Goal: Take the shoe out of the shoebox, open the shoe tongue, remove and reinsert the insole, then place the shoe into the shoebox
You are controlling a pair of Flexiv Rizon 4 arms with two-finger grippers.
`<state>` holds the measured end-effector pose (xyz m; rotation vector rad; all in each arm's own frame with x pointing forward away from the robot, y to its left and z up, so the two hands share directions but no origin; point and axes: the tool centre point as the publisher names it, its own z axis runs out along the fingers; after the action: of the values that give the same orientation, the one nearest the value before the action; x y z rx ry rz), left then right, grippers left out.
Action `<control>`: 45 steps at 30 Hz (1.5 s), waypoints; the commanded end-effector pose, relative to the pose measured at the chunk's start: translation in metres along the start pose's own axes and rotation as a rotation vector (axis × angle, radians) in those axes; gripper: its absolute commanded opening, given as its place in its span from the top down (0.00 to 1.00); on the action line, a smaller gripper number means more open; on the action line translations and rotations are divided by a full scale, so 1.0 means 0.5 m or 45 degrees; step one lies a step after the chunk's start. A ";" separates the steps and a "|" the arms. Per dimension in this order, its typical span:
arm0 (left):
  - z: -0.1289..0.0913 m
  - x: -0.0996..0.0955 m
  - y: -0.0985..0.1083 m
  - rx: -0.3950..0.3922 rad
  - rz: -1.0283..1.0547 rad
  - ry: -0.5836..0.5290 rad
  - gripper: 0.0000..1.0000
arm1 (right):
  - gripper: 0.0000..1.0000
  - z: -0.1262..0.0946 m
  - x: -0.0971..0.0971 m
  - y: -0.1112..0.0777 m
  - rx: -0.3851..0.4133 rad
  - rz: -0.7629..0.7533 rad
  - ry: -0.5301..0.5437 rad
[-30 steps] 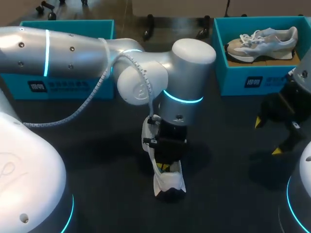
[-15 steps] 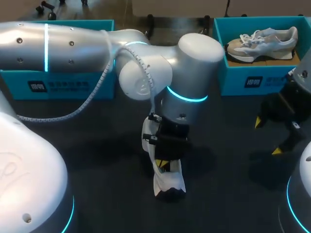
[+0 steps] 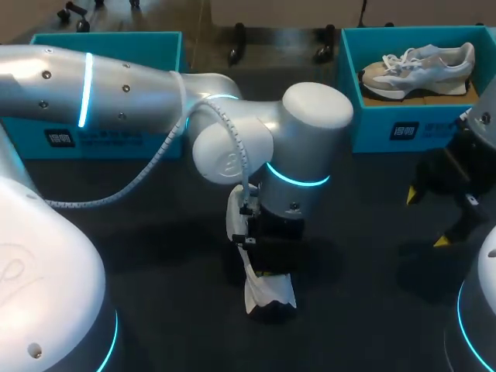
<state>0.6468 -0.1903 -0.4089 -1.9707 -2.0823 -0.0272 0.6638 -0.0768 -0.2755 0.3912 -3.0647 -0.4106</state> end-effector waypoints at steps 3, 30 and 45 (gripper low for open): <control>0.010 0.002 0.017 -0.008 -0.062 -0.119 1.00 | 0.00 0.002 0.001 0.000 0.004 0.000 -0.002; 0.018 0.013 -0.021 -0.099 -0.057 0.003 1.00 | 0.00 0.002 0.001 0.000 0.004 0.000 -0.002; -0.047 0.011 0.003 -0.042 -0.166 -0.264 1.00 | 0.00 0.002 0.001 0.000 0.004 0.000 -0.002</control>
<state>0.6517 -0.2016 -0.3999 -1.9007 -2.3238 0.0651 0.6638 -0.0768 -0.2754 0.3913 -3.0647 -0.4108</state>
